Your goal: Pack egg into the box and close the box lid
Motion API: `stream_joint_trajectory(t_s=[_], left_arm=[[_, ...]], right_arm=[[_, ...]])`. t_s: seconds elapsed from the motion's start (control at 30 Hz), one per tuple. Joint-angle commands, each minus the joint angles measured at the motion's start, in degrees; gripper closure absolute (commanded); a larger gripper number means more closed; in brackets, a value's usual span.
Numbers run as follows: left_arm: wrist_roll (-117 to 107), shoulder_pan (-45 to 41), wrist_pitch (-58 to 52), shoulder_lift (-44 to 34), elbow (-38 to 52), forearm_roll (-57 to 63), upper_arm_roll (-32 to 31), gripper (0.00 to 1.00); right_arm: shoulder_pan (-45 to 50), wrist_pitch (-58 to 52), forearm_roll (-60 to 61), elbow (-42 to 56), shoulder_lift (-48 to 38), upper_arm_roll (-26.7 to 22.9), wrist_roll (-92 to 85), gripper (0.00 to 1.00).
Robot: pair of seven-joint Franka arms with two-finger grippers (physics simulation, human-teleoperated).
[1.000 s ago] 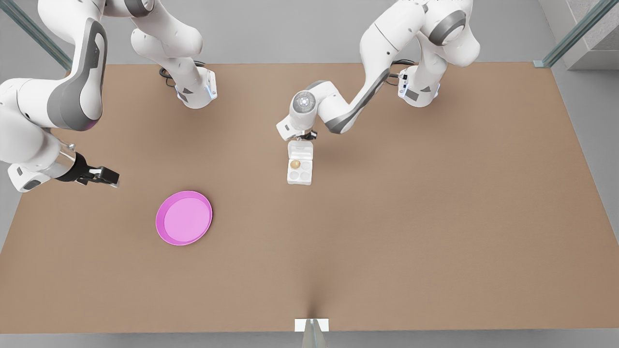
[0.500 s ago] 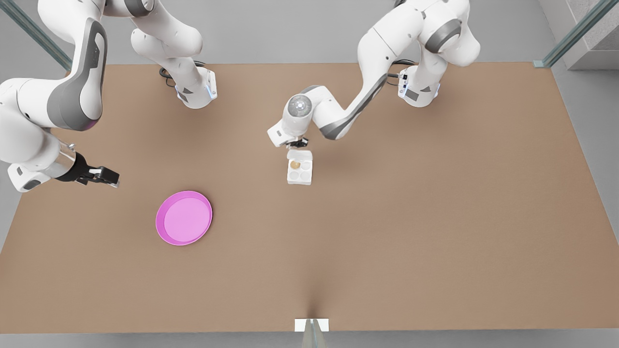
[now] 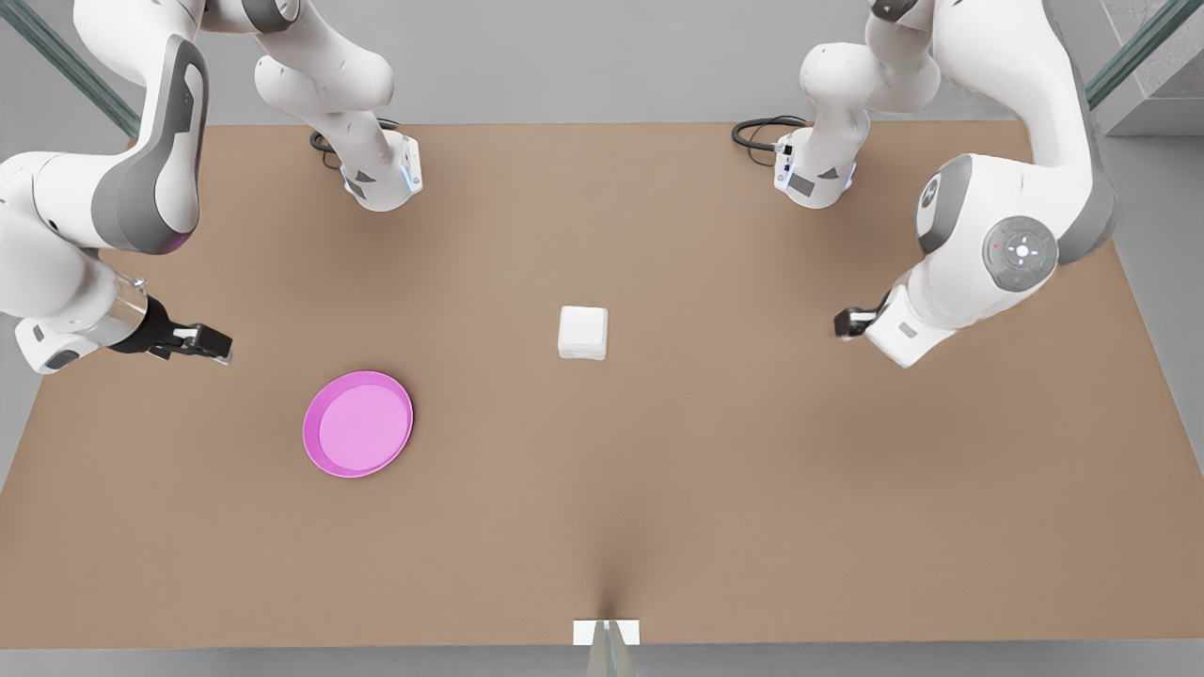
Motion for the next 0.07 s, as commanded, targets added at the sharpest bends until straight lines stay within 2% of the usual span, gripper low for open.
stream_joint_trajectory(t_s=[0.0,0.03], left_arm=[[-0.09,0.25,-0.02,-0.03,-0.09,2.08,0.0,0.0],[-0.09,0.25,-0.46,0.15,-0.09,2.08,0.0,0.0]], right_arm=[[-0.01,0.0,0.0,0.0,-0.04,0.0,0.0,0.0],[-0.01,0.0,0.0,0.0,0.04,0.0,0.0,0.0]])
